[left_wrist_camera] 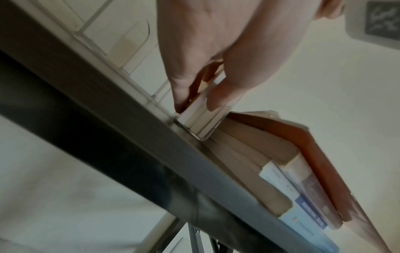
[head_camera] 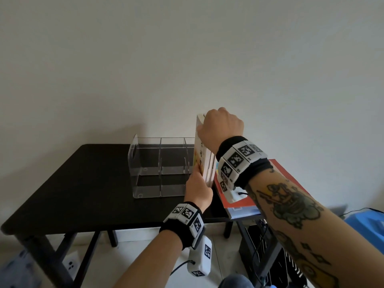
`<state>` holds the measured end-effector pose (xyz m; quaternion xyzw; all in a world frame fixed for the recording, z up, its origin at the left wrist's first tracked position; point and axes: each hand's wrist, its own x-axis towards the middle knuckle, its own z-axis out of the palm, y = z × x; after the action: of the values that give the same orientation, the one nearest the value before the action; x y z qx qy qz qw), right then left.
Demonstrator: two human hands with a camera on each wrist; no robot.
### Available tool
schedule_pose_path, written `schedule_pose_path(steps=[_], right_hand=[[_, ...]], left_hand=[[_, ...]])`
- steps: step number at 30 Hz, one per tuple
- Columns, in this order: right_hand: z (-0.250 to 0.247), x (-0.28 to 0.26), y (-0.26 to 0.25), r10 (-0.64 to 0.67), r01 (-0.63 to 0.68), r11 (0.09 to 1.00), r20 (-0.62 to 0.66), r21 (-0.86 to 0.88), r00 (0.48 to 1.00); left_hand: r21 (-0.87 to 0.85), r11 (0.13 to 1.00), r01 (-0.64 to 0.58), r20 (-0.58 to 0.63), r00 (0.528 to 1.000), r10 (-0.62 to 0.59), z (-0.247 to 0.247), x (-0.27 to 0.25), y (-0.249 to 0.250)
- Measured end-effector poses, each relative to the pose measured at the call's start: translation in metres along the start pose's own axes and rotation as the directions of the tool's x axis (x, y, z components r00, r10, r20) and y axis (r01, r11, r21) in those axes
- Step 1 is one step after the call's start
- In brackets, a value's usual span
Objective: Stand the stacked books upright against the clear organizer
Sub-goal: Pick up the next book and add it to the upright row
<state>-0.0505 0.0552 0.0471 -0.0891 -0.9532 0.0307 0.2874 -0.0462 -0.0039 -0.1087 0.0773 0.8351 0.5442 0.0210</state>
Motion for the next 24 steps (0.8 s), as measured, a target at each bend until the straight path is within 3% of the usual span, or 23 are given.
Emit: schedule_pose_path(steps=[7,11,13,16,19,24], right_hand=[[-0.004,0.001,0.032,0.138,-0.132,0.982,-0.037,0.133,0.990],[-0.002,-0.002,0.066,0.279,-0.282,0.932,0.045,0.229,0.959],[0.007,-0.003,0.089,0.351,-0.381,0.906,0.178,0.183,0.919],[0.025,-0.009,0.123,0.461,-0.492,0.870,0.370,-0.013,0.806],[0.041,-0.022,0.150,0.475,-0.463,0.873,0.492,-0.157,0.730],[0.054,-0.041,0.169,0.445,-0.429,0.882,0.648,-0.196,0.618]], left_hand=[[-0.009,1.000,-0.002,0.045,0.999,0.002,0.003,0.008,0.001],[-0.053,0.999,0.007,0.048,0.999,-0.005,0.005,0.014,0.000],[-0.078,0.997,0.000,0.038,0.999,0.003,0.005,0.015,0.000],[-0.086,0.996,-0.024,0.039,0.999,0.027,0.005,0.012,0.001],[-0.078,0.997,-0.031,0.035,0.999,0.033,0.005,0.009,0.003],[-0.080,0.997,-0.008,0.023,1.000,0.009,0.007,0.010,0.003]])
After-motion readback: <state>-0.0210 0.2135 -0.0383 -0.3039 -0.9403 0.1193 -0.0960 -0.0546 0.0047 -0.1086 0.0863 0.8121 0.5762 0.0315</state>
